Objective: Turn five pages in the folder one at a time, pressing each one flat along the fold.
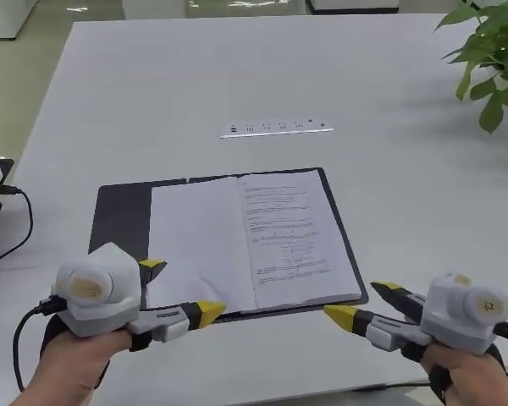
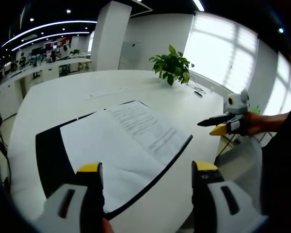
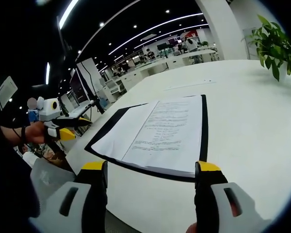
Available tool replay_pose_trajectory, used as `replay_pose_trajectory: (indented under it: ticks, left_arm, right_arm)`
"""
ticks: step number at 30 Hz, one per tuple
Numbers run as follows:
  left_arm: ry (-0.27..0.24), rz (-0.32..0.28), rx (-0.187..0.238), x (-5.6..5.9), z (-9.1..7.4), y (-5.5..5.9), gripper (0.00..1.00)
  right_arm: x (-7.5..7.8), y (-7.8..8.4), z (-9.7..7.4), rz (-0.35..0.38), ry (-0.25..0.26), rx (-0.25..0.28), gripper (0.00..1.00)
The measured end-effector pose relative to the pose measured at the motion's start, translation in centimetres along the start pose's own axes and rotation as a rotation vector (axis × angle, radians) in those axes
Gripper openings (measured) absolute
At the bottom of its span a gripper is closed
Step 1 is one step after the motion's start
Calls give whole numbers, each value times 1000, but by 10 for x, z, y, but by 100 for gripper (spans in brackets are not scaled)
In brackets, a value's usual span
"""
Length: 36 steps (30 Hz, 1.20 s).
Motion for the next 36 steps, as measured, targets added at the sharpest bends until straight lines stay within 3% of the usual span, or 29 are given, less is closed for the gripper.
replay_pose_trajectory:
  ticks: [6, 20, 25, 31, 36]
  left_arm:
    - [32, 12, -10, 8, 20, -7, 71]
    - [124, 91, -36, 40, 83, -33, 73]
    - [169, 98, -51, 55, 103, -35, 71]
    - [199, 148, -97, 71, 126, -33, 71]
    - [209, 150, -98, 79, 140, -34, 70]
  right_arm:
    - [3, 2, -2, 4, 5, -4, 73]
    - [16, -6, -8, 26, 17, 18, 72]
    - [21, -7, -9, 46, 23, 28, 72]
    - [23, -7, -8, 43, 21, 23, 72]
    - [26, -6, -8, 51, 17, 23, 71]
Point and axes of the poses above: the centre of the closed fingertips' face, and the gripper's own axes: z roughly forward along the fingers, x roughly to its right, y roughly out of its underside, the point moved 3 cm from there along -z, roughly backward along the fingers, and after that the axes turned 1 degree about y, right-handed, at the moved point
